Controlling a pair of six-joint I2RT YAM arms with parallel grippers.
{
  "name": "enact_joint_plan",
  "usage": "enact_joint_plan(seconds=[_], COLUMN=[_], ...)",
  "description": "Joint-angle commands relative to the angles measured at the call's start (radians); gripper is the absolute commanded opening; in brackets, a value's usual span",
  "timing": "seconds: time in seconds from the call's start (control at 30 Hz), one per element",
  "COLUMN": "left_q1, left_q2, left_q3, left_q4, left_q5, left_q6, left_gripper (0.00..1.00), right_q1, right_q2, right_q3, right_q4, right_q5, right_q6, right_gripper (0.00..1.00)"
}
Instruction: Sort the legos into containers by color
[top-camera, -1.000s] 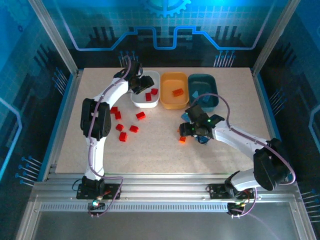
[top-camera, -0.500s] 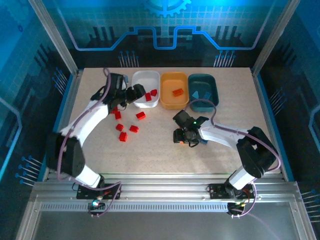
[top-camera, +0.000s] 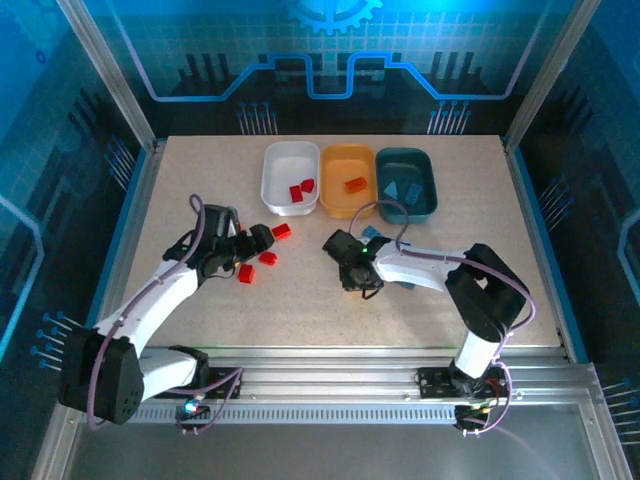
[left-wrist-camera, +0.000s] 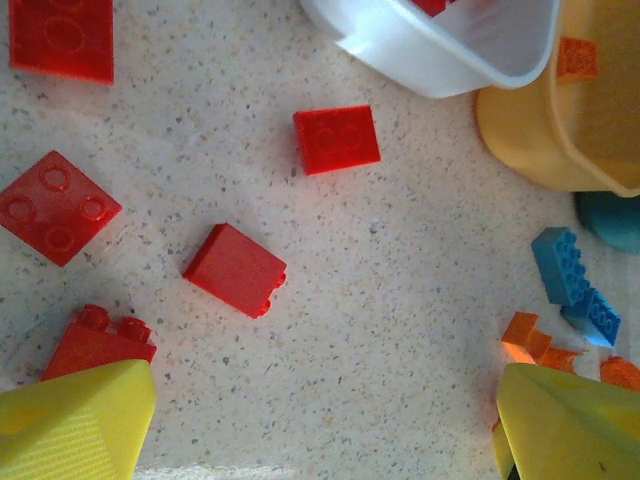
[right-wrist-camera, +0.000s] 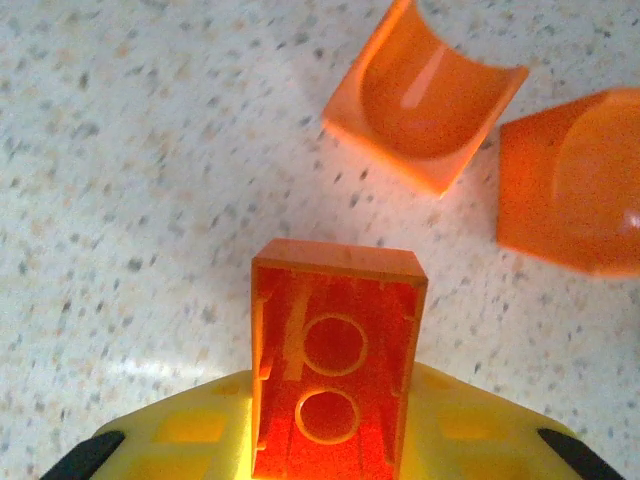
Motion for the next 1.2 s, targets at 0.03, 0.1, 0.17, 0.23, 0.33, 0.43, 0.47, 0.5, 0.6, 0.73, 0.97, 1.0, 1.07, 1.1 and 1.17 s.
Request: enact_joint_plan(seconds=[0.03,0.1,0.17,0.23,0.33,0.43,0.47,0.5,0.6,0.73,0.97,1.0,1.07,1.1,1.17], left_q1=[0.009,0.011,0.017,0.028,0.060,0.082,0.087,0.092,0.102,0.110,0.110,0.110,0.111,0.110,0.110], left_q2=[-0.024,-0.027,-0.029,-0.034,-0.048,-0.068,-0.073,-0.076,-0.084,-0.084,-0.065,-0.060,-0.048,-0.040,-0.020], left_q3=[0.014,0.015,0.010,-0.001,-0.028,-0.051,-0.056,-0.059,-0.067,-0.063,-0.061,-0.059,-0.057,-0.057,-0.057], left_q4=[-0.009,-0.008,-0.009,-0.022,-0.036,-0.053,-0.063,-0.074,-0.090,-0.097,-0.074,-0.074,-0.072,-0.069,-0.069], left_q5=[-0.013,-0.017,-0.024,-0.044,-0.035,-0.029,-0.030,-0.027,-0.021,-0.011,0.009,0.011,0.010,0.010,-0.001], left_q6=[0.004,-0.005,-0.021,-0.051,-0.083,-0.099,-0.101,-0.099,-0.094,-0.084,-0.074,-0.073,-0.071,-0.072,-0.067], left_gripper=[0.90,0.91,0.91,0.99,0.99,0.99,0.99,0.99,0.99,0.99,0.99,0.99,0.99,0.99,0.99], right_q1=[0.049,0.037,-0.004,-0.074,-0.184,-0.252,-0.269,-0.283,-0.316,-0.349,-0.369,-0.368,-0.368,-0.367,-0.367], right_q2=[-0.101,-0.143,-0.154,-0.131,-0.023,0.154,0.219,0.282,0.427,0.567,0.662,0.655,0.628,0.610,0.532], right_q3=[0.040,0.084,0.142,0.209,0.352,0.542,0.611,0.686,0.846,1.014,1.142,1.141,1.121,1.101,1.058], right_q4=[-0.095,-0.109,-0.092,-0.052,-0.016,-0.037,-0.061,-0.082,-0.110,-0.167,-0.210,-0.212,-0.204,-0.196,-0.181], right_q5=[0.138,0.169,0.181,0.167,0.080,0.035,0.019,0.006,0.003,-0.018,-0.063,-0.062,-0.065,-0.065,-0.072], right_q6=[-0.026,-0.088,-0.177,-0.281,-0.406,-0.488,-0.510,-0.529,-0.548,-0.551,-0.566,-0.568,-0.566,-0.565,-0.559], right_gripper=[0.23,0.24,0.24,0.25,0.26,0.26,0.26,0.26,0.26,0.28,0.46,0.49,0.53,0.56,0.57])
